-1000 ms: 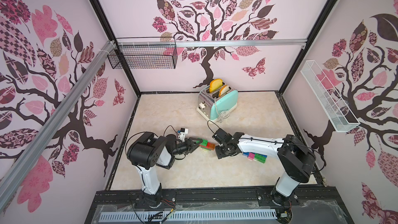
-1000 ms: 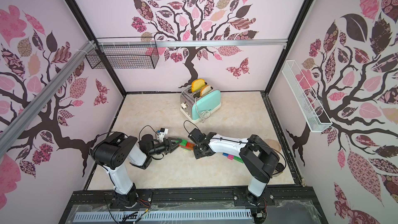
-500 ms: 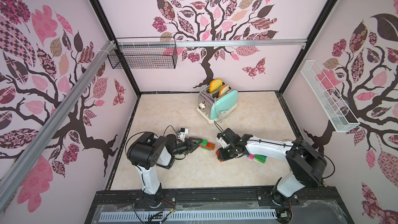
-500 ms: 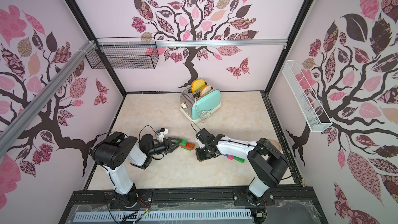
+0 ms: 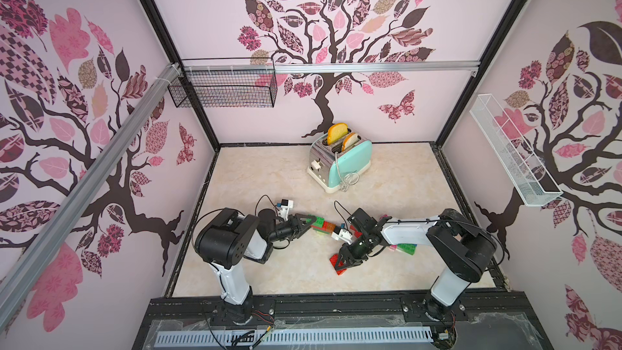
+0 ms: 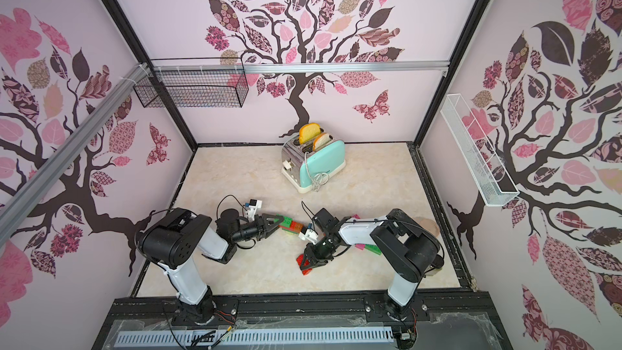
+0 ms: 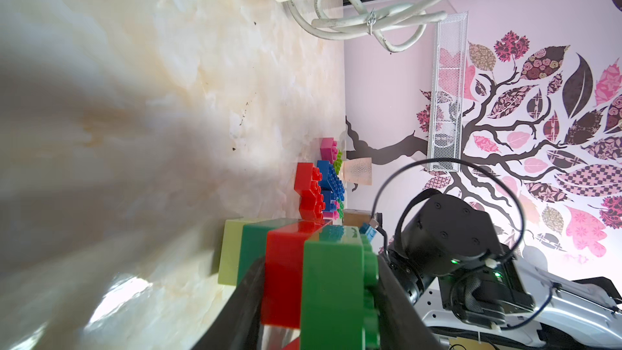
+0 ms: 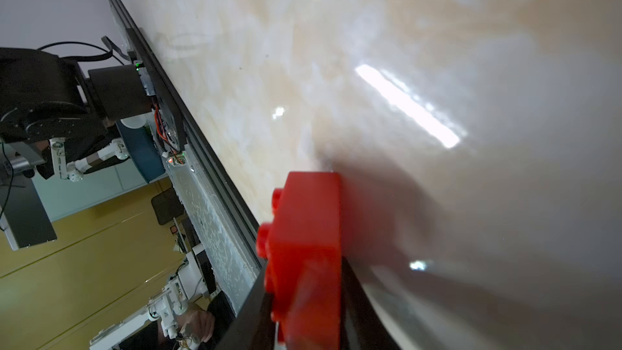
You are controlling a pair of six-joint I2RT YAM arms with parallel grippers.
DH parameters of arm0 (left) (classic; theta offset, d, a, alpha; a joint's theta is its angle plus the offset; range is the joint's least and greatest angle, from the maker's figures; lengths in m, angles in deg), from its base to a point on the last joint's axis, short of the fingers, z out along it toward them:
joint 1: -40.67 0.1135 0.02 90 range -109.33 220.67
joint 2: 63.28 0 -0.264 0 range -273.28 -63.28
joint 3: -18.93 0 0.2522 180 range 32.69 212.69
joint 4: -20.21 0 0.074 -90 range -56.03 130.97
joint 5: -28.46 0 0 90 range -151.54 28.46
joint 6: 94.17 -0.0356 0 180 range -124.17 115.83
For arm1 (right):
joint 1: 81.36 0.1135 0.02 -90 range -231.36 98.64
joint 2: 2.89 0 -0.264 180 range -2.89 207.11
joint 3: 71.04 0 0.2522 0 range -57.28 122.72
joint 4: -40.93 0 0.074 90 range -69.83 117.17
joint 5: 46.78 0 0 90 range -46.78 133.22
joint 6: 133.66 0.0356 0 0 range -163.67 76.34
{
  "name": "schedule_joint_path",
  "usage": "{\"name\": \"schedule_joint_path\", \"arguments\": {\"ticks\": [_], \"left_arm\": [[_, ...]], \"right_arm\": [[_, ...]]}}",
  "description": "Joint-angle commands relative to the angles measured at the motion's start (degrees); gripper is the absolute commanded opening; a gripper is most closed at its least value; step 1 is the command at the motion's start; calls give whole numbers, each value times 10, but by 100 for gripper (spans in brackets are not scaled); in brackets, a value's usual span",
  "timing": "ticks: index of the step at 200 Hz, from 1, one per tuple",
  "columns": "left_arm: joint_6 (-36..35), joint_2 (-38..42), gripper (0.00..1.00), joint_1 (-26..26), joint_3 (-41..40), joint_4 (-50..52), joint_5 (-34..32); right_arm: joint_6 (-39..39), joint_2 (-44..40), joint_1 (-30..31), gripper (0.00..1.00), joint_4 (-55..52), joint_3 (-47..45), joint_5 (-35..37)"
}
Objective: Assemble a heart with lego
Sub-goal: Adjust the lego brick at the center of the board.
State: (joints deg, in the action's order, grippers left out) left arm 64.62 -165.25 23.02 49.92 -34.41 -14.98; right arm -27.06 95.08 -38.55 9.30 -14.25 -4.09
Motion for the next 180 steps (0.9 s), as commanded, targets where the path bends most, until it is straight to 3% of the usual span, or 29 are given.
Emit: {"name": "schedule_joint_path", "arguments": {"ticks": [1, 24, 73, 114, 180], "left_arm": [[-25, 30, 35, 2, -1, 29, -6], [-36, 45, 35, 2, 3, 55, -9], [-29, 28, 35, 2, 2, 37, -7], [-22, 8, 34, 1, 5, 16, -4], [-22, 9, 34, 2, 5, 17, -4]], "right_arm": [[-25, -6, -8, 39, -44, 13, 59], [-54, -21, -10, 59, -99, 35, 137], [-78, -118, 5, 77, -159, 46, 286], [-99, -169, 95, 85, -158, 43, 429], [-85, -155, 155, 88, -124, 48, 463]]}}
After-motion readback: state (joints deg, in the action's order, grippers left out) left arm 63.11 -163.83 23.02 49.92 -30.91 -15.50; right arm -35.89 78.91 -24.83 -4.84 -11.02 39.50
